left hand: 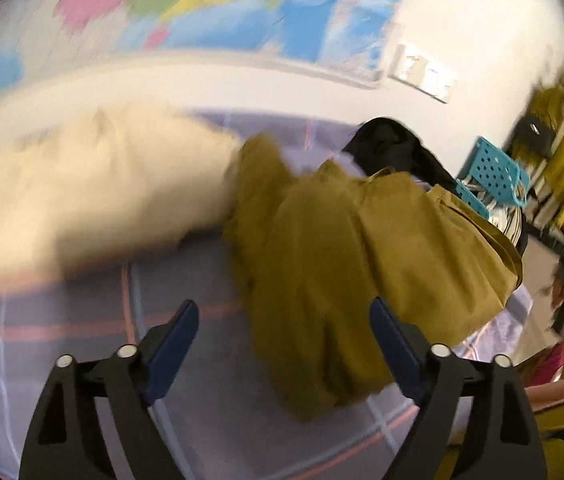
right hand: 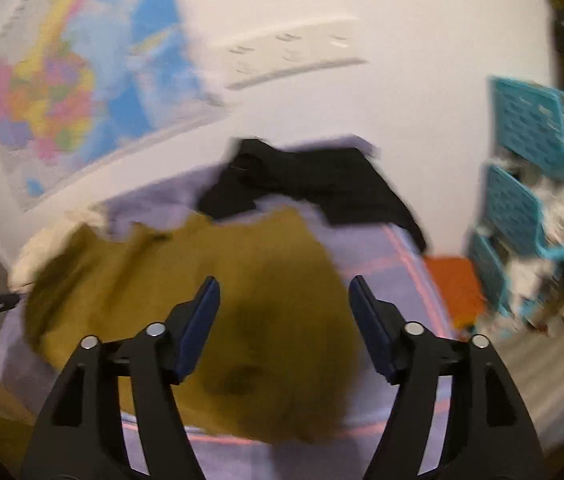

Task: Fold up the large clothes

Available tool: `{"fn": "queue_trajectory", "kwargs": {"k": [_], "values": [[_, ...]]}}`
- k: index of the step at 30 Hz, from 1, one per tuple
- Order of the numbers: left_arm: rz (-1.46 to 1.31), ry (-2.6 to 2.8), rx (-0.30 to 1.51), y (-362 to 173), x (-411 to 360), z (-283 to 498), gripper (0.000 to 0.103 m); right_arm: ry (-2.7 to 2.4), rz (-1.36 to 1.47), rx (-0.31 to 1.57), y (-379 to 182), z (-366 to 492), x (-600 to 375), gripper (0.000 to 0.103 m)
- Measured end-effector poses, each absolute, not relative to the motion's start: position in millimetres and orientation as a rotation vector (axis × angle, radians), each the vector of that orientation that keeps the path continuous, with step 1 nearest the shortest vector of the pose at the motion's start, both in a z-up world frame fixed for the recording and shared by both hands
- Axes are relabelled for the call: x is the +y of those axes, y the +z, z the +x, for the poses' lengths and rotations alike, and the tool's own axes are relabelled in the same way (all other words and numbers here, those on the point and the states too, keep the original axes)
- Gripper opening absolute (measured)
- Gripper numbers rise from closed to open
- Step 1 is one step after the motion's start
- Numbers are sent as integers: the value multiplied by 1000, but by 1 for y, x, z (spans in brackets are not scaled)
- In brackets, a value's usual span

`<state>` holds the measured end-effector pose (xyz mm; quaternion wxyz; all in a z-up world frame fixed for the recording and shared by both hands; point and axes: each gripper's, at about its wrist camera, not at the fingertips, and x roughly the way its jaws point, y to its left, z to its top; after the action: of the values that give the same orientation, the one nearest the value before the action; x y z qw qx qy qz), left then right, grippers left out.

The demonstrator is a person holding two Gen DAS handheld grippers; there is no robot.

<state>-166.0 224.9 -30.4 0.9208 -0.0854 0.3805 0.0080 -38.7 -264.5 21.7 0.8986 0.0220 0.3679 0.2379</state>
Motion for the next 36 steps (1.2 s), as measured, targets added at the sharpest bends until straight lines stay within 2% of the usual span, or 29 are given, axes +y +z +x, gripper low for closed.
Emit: {"fn": "queue_trajectory", "kwargs": {"k": [1, 9, 10, 11, 12, 15, 19, 20, 22, 24, 26, 29, 36], "values": [[-144, 19, 773, -29, 219, -161, 94, 533, 40, 759, 23, -34, -254, 67], [26, 102, 859, -58, 187, -95, 93, 667, -111, 979, -42, 18, -157, 67], [24, 109, 879, -64, 188, -87, 91, 665, -123, 993, -46, 20, -153, 67], [21, 120, 893, -69, 191, -86, 85, 656, -137, 1004, -54, 25, -147, 63], [18, 134, 908, -75, 194, -83, 82, 656, -153, 1009, -57, 26, -144, 58], [-9, 134, 933, -84, 199, -76, 71, 654, -179, 1001, -58, 30, -143, 1], [-56, 154, 926, -83, 215, -78, 41, 601, -127, 879, -28, 35, -155, 1], [-88, 149, 923, -81, 221, -79, 40, 584, -71, 840, -16, 37, -163, 1], [-163, 118, 909, -79, 233, -83, 42, 595, -6, 787, -3, 40, -172, 1], [-147, 121, 912, -80, 232, -84, 44, 576, -64, 822, -16, 43, -160, 1], [-116, 159, 917, -83, 230, -84, 58, 561, -126, 904, -41, 50, -146, 2], [-129, 172, 926, -87, 232, -82, 60, 547, -124, 967, -63, 58, -145, 2], [-94, 199, 903, -82, 228, -79, 65, 556, -91, 961, -61, 54, -152, 7]]}}
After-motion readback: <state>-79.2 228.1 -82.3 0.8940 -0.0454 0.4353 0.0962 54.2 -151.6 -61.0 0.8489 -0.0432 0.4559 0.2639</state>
